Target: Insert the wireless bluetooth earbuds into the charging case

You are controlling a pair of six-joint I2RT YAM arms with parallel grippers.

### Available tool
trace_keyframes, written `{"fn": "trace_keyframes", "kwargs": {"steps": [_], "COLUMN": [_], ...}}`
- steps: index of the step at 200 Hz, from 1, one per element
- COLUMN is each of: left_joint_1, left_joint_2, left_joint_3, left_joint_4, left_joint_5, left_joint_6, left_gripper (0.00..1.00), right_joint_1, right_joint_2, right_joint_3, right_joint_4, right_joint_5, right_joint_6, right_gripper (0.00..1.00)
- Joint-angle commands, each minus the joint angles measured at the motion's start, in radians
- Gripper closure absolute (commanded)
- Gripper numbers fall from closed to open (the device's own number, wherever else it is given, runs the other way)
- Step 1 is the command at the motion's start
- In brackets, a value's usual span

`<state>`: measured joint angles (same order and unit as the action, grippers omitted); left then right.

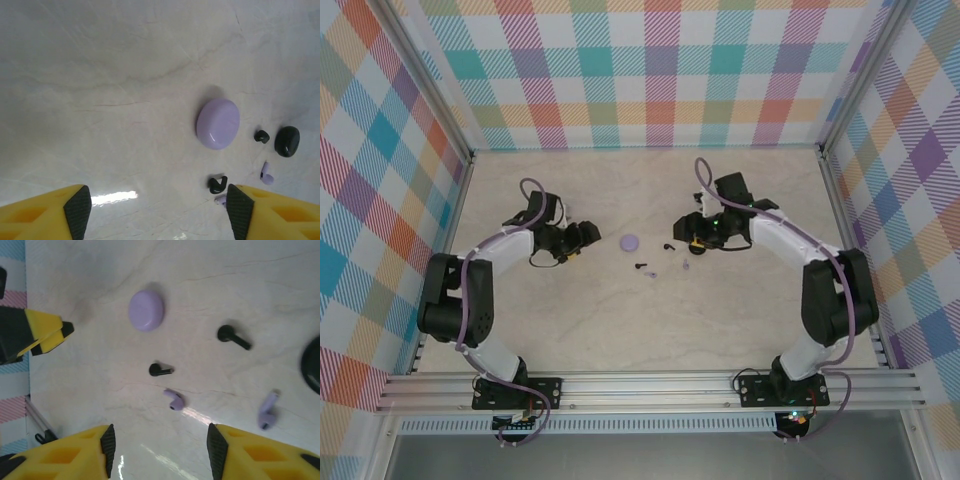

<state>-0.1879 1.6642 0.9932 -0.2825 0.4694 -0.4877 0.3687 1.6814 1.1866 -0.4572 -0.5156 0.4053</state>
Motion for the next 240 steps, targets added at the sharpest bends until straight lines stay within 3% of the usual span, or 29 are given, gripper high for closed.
{"fn": "trace_keyframes", "kwargs": {"steps": [1,33,77,240], "left_joint_1": [-0.024,-0.052,-0.073,-0.091], "left_joint_2": [0.038,0.092,0.151,0.273], "left_joint_3": [0.036,0.065,0.094,0.112], "left_joint_4": [0.038,0.068,0.102,0.227], "left_joint_5": [0.054,0.064,0.077,0.132], "left_joint_6": [-0.024,-0.047,-0.071,-0.153], "left_gripper": [0.3,0.35,0.4,0.46], "right_joint_1": [0.04,0.081,0.105,0.12], "right_joint_2": [0.077,0.194,0.308,0.569], "right_joint_3": [0.069,0.158,0.239,0.454], "right_joint_4": [-0.005,-0.006,0.002,-0.017], "right_joint_5": [-0.07,-0.079,-0.103,-0.157], "right_joint_6": [0.054,0.101,0.146,0.23], "right_gripper": [0.5,0.64,0.71,0.74]}}
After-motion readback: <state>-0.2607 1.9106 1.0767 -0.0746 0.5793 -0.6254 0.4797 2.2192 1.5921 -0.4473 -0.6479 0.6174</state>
